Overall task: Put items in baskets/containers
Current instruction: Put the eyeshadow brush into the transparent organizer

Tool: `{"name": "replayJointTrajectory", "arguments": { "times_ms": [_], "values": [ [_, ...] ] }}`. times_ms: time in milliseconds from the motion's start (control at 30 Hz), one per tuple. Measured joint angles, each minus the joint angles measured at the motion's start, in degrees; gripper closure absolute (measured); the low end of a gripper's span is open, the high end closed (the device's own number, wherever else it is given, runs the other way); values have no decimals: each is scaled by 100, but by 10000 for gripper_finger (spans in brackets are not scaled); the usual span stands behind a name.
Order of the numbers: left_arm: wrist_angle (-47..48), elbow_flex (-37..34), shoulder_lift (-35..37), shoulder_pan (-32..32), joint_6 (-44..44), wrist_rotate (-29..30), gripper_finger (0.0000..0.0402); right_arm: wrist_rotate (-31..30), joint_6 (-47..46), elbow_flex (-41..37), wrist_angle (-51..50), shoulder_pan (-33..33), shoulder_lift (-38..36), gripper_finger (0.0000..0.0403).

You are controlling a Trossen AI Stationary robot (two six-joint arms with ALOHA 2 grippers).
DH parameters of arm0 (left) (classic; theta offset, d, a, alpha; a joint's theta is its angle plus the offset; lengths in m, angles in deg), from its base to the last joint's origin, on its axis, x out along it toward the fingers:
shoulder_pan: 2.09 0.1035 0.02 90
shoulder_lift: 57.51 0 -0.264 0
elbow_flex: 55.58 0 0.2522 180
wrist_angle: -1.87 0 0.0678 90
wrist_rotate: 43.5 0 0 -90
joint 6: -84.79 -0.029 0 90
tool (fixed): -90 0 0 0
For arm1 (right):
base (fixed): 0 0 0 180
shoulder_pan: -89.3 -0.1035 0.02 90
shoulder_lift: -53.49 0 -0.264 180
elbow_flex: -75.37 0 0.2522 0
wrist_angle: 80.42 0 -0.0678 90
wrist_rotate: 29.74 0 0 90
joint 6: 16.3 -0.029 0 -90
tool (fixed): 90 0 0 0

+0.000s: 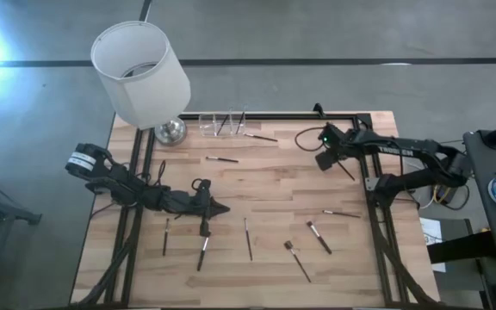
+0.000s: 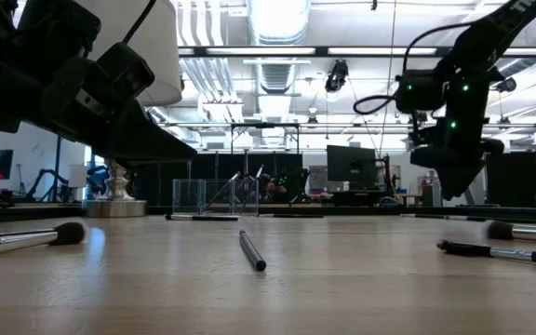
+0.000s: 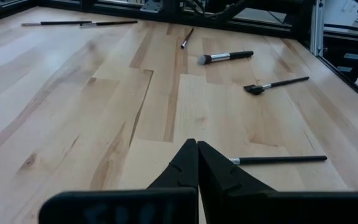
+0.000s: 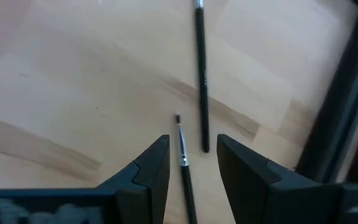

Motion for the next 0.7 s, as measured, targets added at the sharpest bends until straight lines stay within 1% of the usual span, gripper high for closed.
{"name": "replayJointTrajectory", "arguments": {
  "times_ms": [67, 100, 233, 467, 567, 700],
  "values": [
    [28, 0, 0, 0, 0, 0, 401, 289, 167, 0, 174, 129, 95, 278],
    [49, 0, 0, 0, 0, 0, 401, 341, 236, 0, 265, 178, 140, 281],
    [90, 0, 0, 0, 0, 0, 401, 369, 391, 0, 499, 342, 391, 294],
    [86, 0, 0, 2, 0, 2, 401, 457, 550, 3, 544, 526, 953, 317],
    [84, 0, 0, 2, 0, 0, 401, 426, 627, 28, 586, 534, 1092, 323],
    [84, 0, 0, 2, 0, 1, 402, 393, 649, 20, 623, 530, 1102, 329]
  ]
}}
